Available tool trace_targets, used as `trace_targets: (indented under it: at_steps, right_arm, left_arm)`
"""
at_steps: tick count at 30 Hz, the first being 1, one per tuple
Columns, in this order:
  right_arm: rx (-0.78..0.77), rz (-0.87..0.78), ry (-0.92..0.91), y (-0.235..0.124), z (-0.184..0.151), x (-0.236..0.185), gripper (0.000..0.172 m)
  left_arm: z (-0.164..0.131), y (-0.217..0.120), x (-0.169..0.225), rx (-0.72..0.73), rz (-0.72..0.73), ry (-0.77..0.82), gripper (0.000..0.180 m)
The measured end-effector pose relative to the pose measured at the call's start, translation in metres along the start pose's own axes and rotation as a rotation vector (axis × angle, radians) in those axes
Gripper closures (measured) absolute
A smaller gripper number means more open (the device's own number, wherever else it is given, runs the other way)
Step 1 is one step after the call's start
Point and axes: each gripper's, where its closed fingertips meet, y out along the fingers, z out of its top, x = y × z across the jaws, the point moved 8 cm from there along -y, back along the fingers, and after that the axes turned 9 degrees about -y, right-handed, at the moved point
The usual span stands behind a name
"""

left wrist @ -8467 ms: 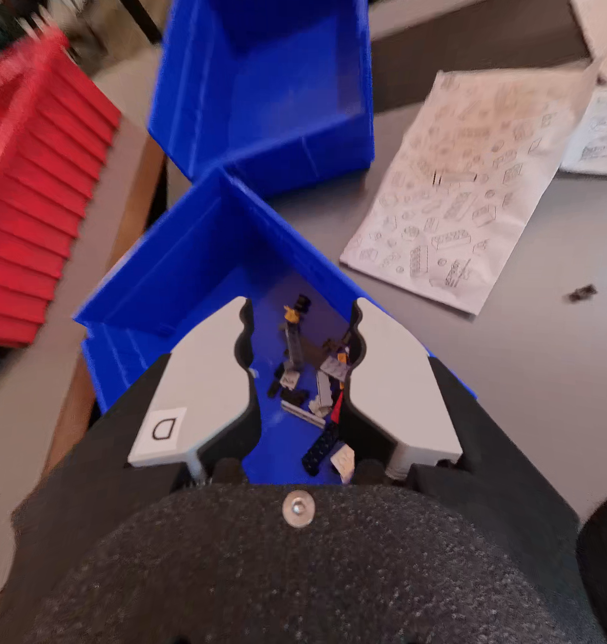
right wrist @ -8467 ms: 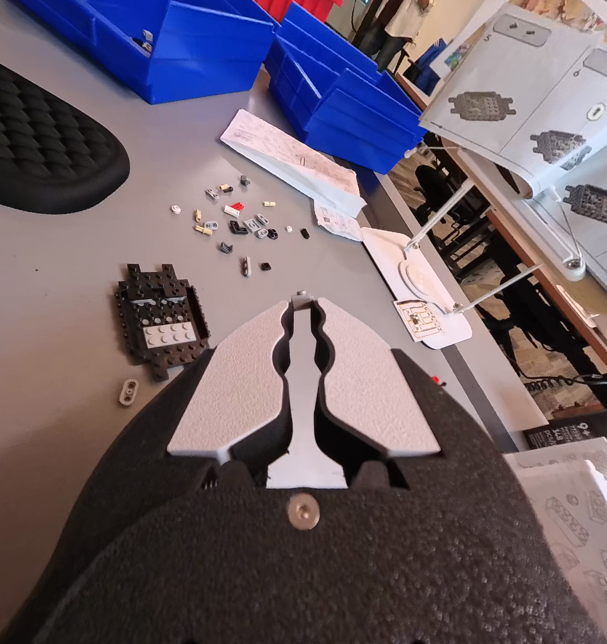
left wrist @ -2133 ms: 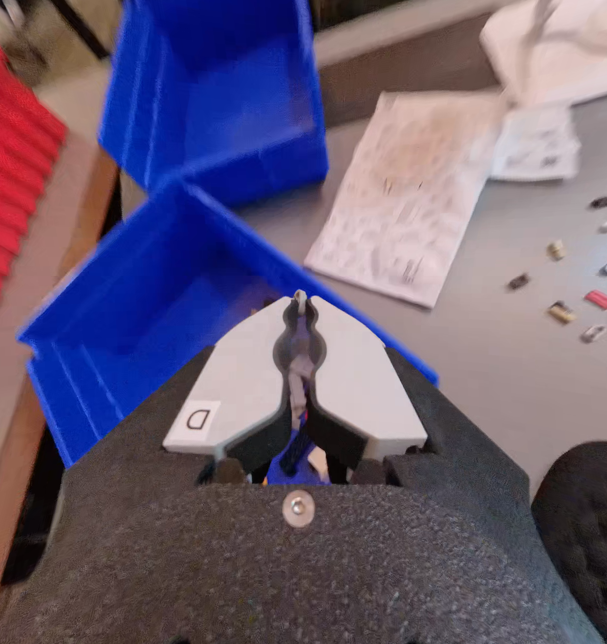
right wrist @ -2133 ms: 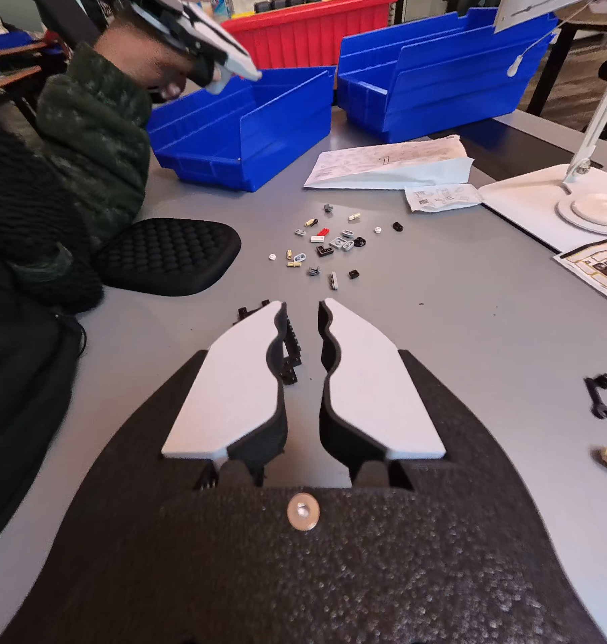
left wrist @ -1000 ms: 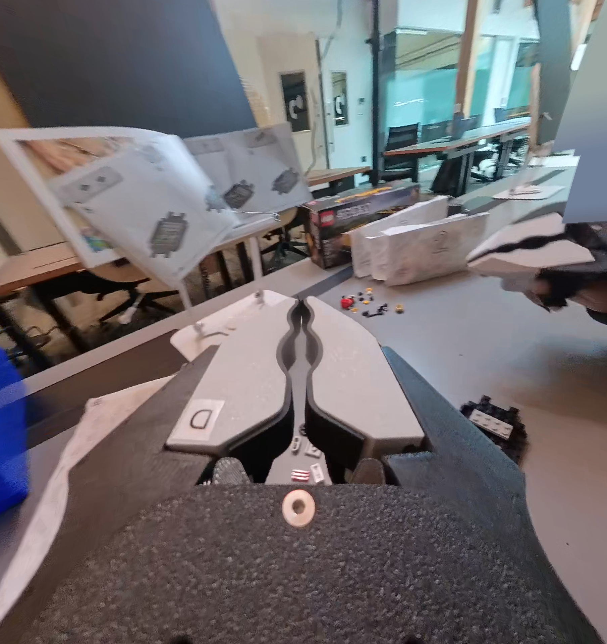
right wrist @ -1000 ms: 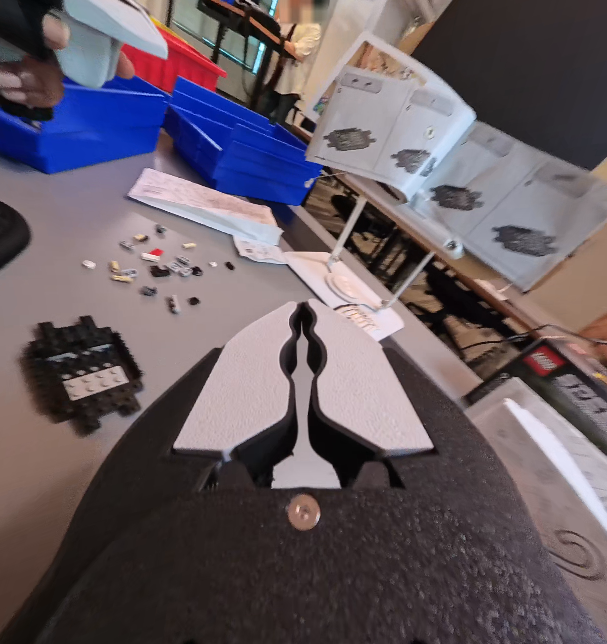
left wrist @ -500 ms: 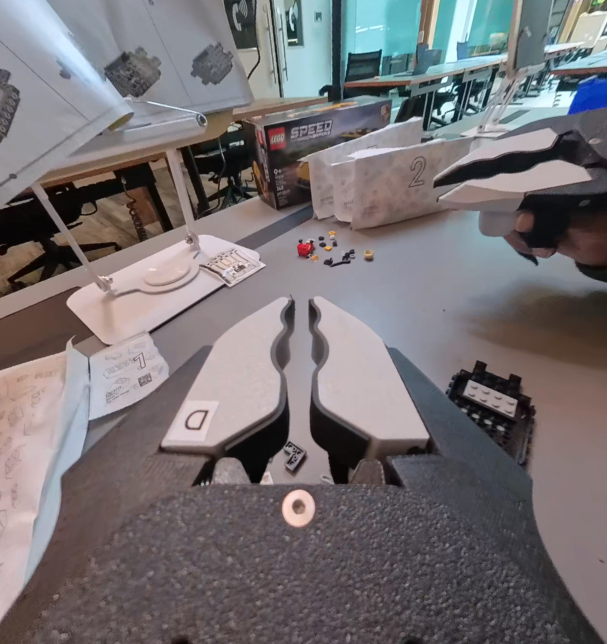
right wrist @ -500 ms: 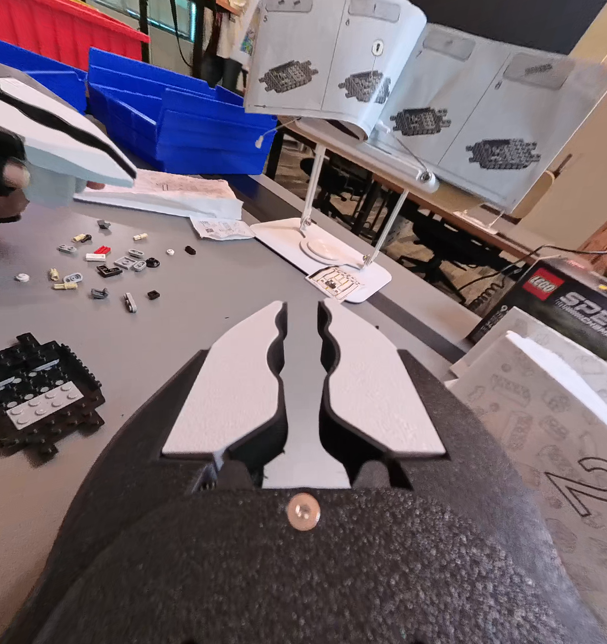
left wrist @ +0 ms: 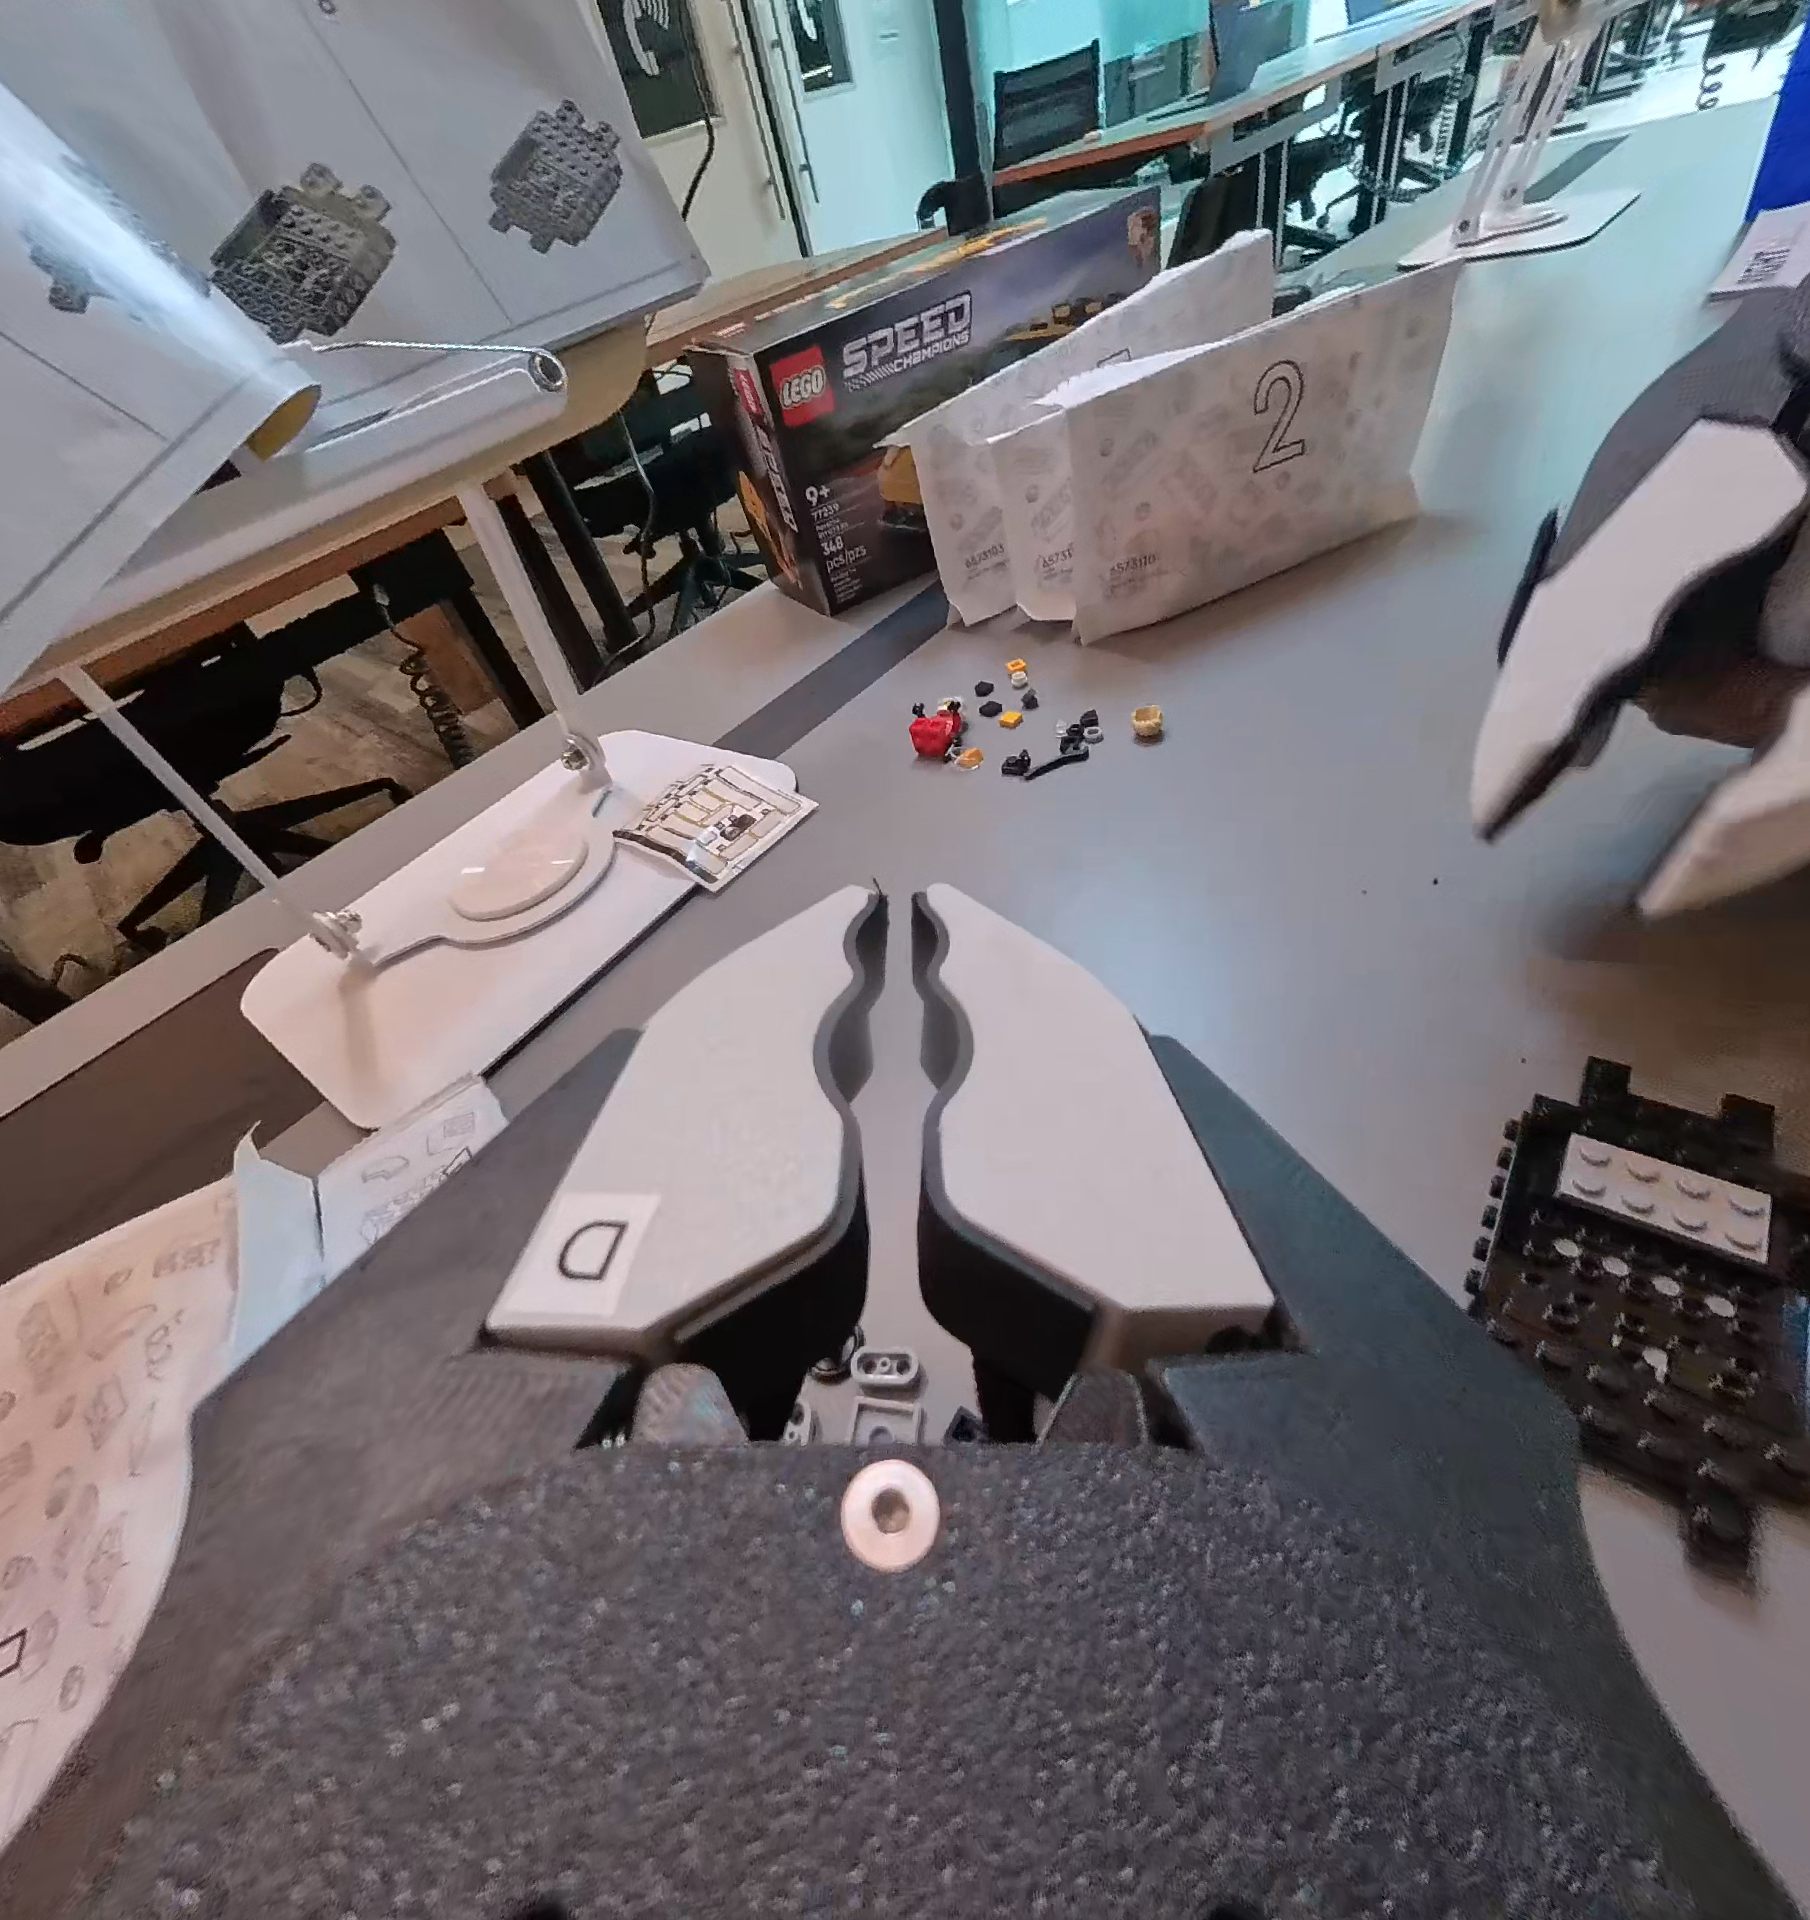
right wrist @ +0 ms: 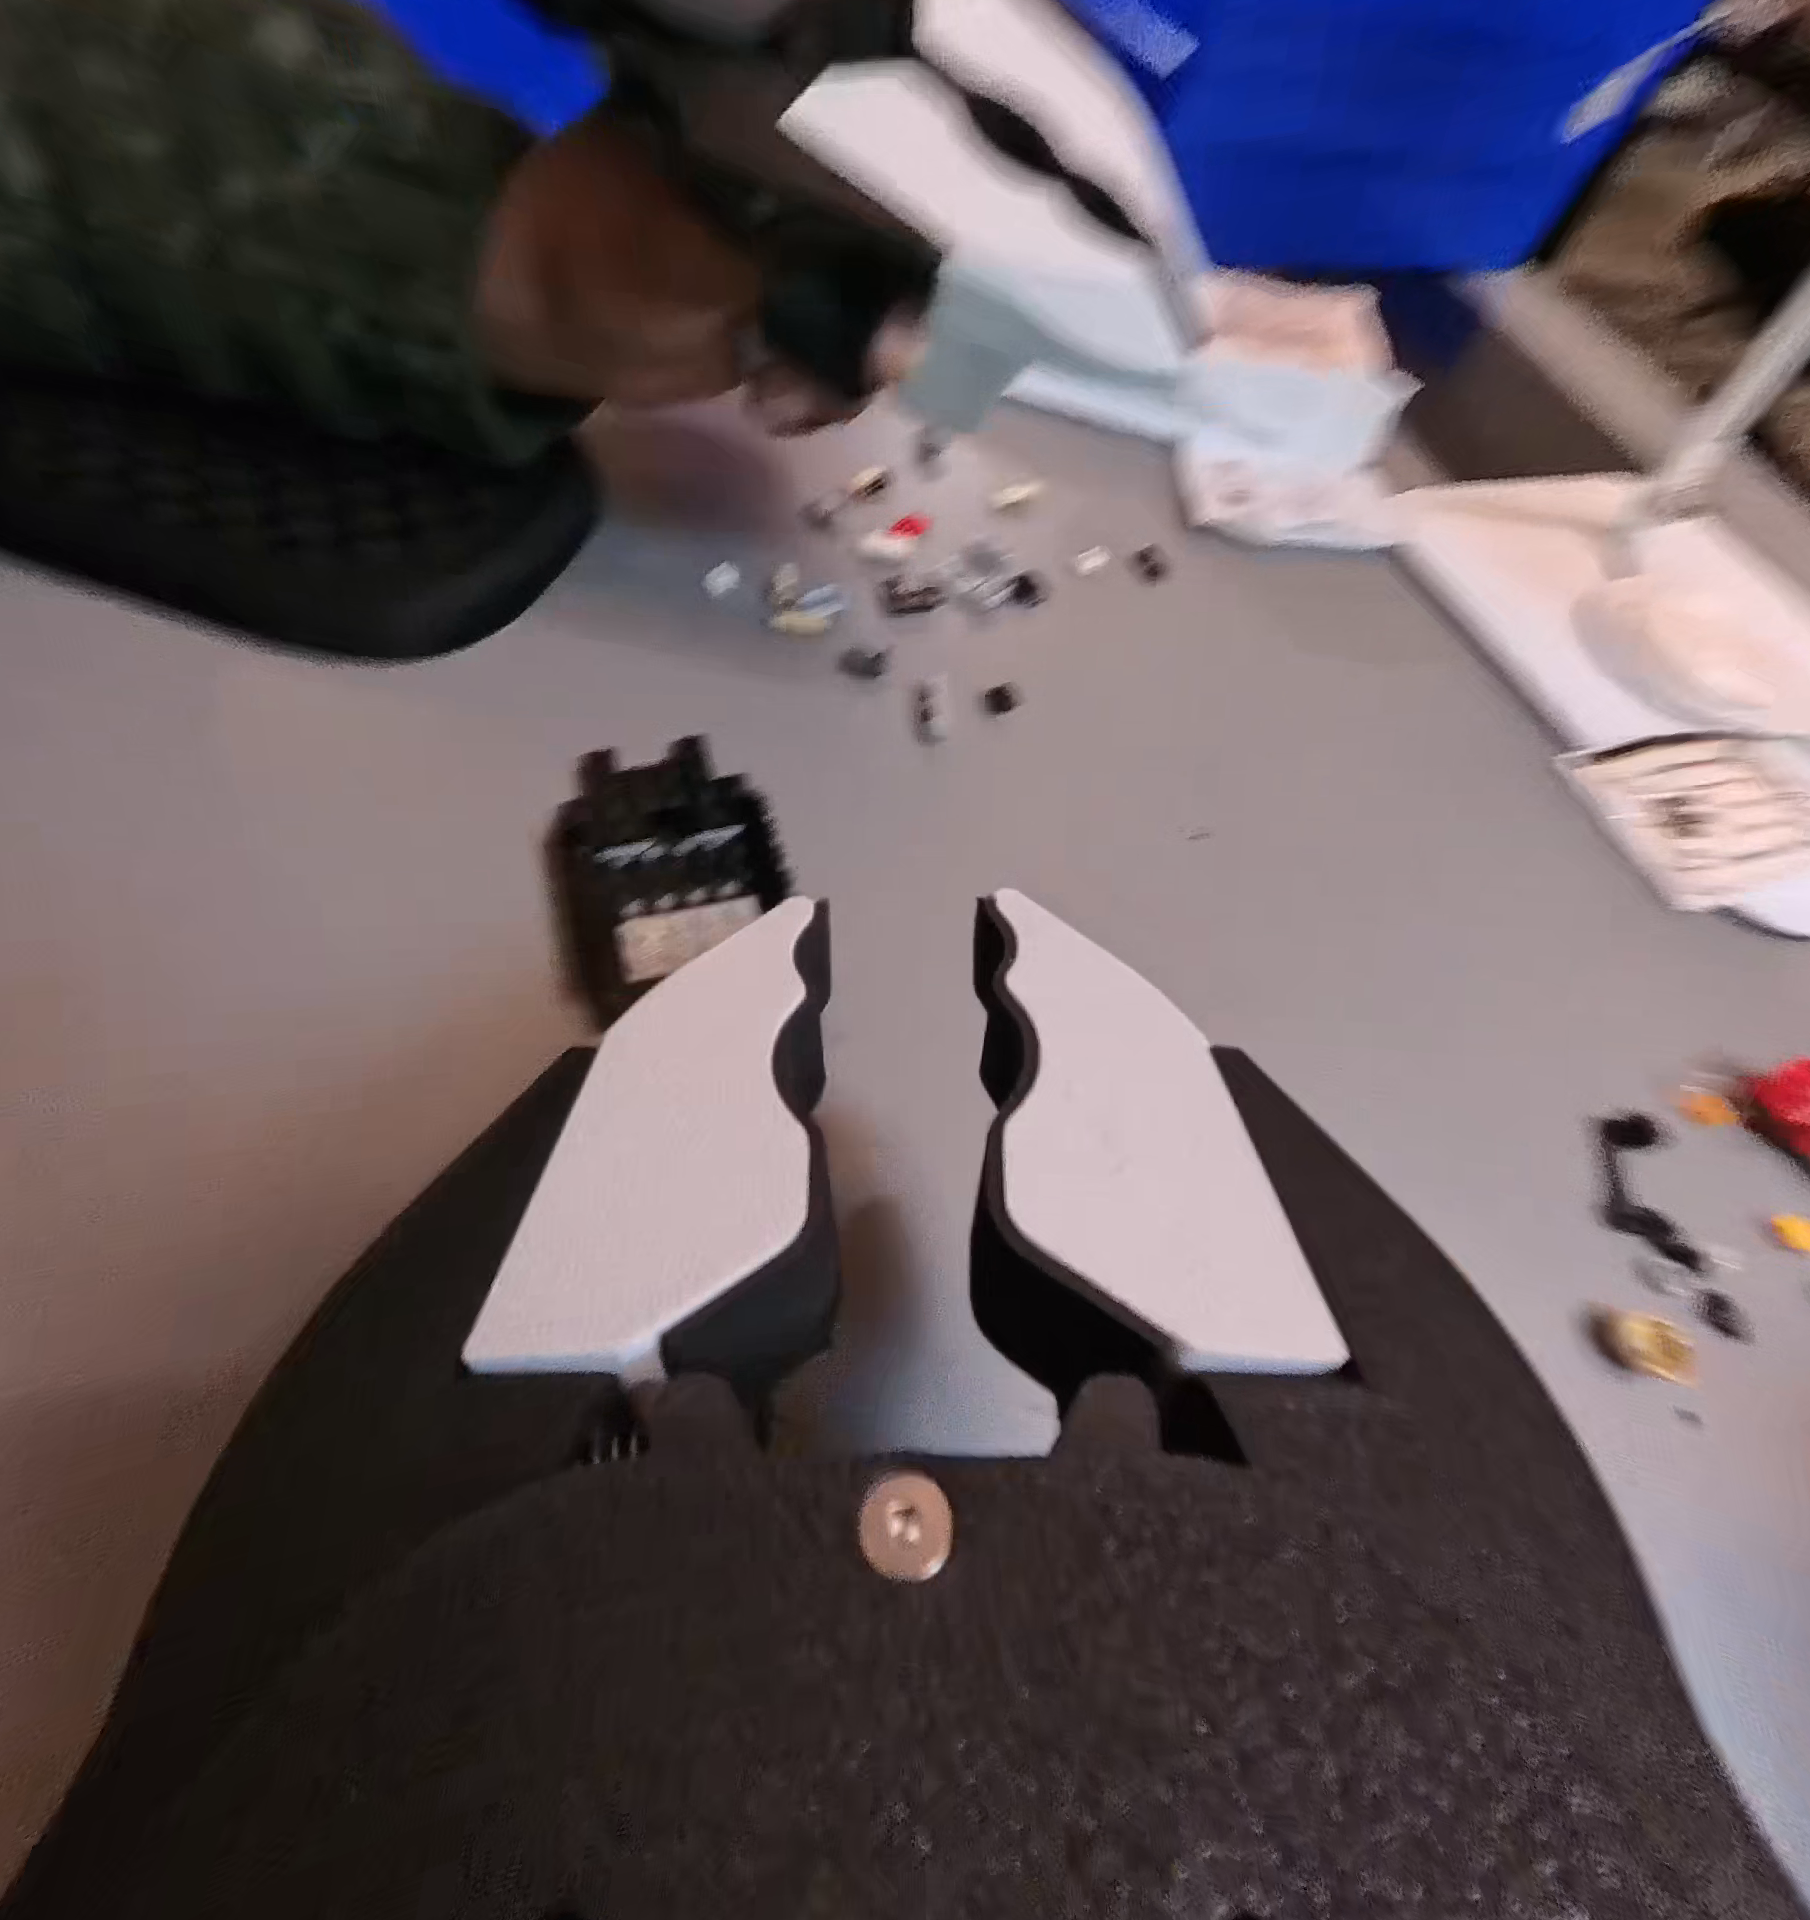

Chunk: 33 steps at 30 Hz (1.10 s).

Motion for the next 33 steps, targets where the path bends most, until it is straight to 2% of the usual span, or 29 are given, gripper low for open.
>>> trace_targets:
  at_steps: [4,8,10,12,17,20,24,29,33]
  right_arm:
    - [-0.190,0.220,-0.010,0.015,-0.013,-0.020,0.135]
    - [-0.283,0.291,-0.016,0.025,-0.019,-0.030,0.122]
    - [-0.292,0.297,-0.009,0.030,-0.017,-0.031,0.123]
    - [-0.295,0.317,-0.015,0.032,-0.015,-0.032,0.135]
    - [-0.250,0.250,-0.129,0.027,-0.012,-0.034,0.138]
    - [-0.139,0.143,-0.254,0.017,0.002,-0.032,0.138]
    - [-0.087,0.028,-0.426,0.007,0.014,-0.035,0.138]
    - [0.043,0.017,-0.441,-0.004,0.030,-0.040,0.139]
    - [0.131,0.022,-0.390,-0.014,0.037,-0.038,0.142]
  left_arm:
    - [-0.004,-0.005,0.003,-0.026,-0.023,0.021,0.176]
    - [-0.009,-0.005,0.021,-0.077,-0.169,0.058,0.170]
    - [-0.011,-0.004,0.029,-0.103,-0.273,0.035,0.165]
    - [-0.015,-0.002,0.035,-0.146,-0.350,0.017,0.160]
    - [-0.025,-0.006,0.045,-0.228,-0.512,-0.045,0.156]
    - [-0.029,-0.010,0.048,-0.273,-0.631,-0.151,0.150]
    - [-0.032,-0.009,0.050,-0.327,-0.749,-0.308,0.141]
    - [-0.036,-0.007,0.054,-0.357,-0.739,-0.265,0.138]
    - [-0.033,-0.010,0.059,-0.351,-0.813,-0.290,0.138]
